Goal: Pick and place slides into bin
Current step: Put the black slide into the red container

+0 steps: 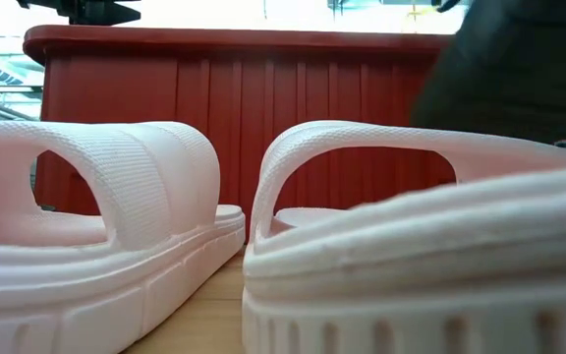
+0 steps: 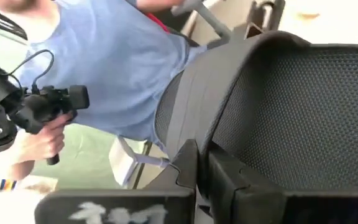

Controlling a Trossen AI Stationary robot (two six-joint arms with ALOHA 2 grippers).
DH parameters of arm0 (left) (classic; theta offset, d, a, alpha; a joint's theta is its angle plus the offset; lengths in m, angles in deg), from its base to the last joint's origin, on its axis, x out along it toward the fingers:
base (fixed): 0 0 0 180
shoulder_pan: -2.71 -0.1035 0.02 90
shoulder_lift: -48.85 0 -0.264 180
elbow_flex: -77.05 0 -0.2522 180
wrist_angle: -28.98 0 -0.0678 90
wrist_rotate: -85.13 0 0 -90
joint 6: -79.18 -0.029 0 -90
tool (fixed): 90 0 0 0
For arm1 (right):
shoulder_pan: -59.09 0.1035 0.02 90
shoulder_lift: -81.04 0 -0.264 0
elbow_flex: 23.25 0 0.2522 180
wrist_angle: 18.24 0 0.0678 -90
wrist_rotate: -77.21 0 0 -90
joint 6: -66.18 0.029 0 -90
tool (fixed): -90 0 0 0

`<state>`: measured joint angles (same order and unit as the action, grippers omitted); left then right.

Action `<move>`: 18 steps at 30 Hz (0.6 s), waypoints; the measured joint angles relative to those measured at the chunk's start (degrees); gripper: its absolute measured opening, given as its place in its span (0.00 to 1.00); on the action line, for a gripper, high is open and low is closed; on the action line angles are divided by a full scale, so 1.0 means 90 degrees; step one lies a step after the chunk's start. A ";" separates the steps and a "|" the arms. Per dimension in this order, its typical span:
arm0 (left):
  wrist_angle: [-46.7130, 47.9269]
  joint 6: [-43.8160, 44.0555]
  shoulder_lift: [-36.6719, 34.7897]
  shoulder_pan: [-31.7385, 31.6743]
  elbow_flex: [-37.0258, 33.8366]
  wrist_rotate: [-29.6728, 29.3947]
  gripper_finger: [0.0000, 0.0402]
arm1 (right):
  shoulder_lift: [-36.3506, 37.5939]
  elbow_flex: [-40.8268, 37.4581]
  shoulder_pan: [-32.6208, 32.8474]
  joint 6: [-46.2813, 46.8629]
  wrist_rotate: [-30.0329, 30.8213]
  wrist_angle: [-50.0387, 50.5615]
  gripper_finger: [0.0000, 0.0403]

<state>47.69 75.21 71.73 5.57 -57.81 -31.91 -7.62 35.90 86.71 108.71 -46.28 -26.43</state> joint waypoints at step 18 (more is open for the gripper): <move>0.0000 0.0005 0.0001 0.0000 0.0000 0.0000 0.62 | 0.0005 0.1567 -0.0622 -0.2041 -0.0641 0.1271 0.01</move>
<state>47.69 75.26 71.74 5.57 -57.81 -31.92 -7.57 50.00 81.11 90.34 -52.05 -14.99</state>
